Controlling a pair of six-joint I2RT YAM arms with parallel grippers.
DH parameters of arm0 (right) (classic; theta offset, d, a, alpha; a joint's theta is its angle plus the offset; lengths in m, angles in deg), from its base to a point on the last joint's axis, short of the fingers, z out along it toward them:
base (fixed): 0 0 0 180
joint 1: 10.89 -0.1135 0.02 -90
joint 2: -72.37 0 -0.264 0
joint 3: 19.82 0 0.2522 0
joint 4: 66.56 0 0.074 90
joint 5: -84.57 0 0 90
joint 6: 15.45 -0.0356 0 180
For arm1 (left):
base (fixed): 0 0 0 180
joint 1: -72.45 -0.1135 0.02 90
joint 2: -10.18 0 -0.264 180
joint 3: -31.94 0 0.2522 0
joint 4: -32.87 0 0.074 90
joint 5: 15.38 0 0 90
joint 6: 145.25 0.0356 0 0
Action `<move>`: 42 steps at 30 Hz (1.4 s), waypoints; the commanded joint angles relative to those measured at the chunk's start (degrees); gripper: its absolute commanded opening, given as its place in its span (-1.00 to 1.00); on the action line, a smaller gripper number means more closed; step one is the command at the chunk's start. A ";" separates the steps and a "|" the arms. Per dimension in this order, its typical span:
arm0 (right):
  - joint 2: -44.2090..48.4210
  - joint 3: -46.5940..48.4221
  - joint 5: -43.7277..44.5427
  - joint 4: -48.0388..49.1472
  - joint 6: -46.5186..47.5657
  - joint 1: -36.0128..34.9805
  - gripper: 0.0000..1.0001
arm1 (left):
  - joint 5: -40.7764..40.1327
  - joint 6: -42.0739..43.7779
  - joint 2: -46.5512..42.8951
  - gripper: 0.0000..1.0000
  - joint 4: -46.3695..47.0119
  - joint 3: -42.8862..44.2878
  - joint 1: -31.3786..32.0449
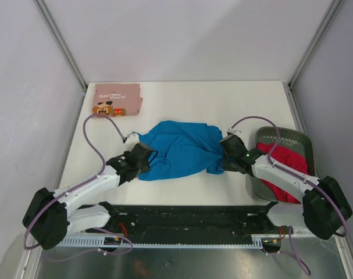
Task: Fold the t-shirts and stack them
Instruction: Flatten out the tshirt
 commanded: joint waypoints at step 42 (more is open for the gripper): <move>1.90 -2.13 -0.54 1.07 0.98 1.23 -0.39 | -5.72 -9.37 7.69 -0.30 -1.98 -3.85 -7.01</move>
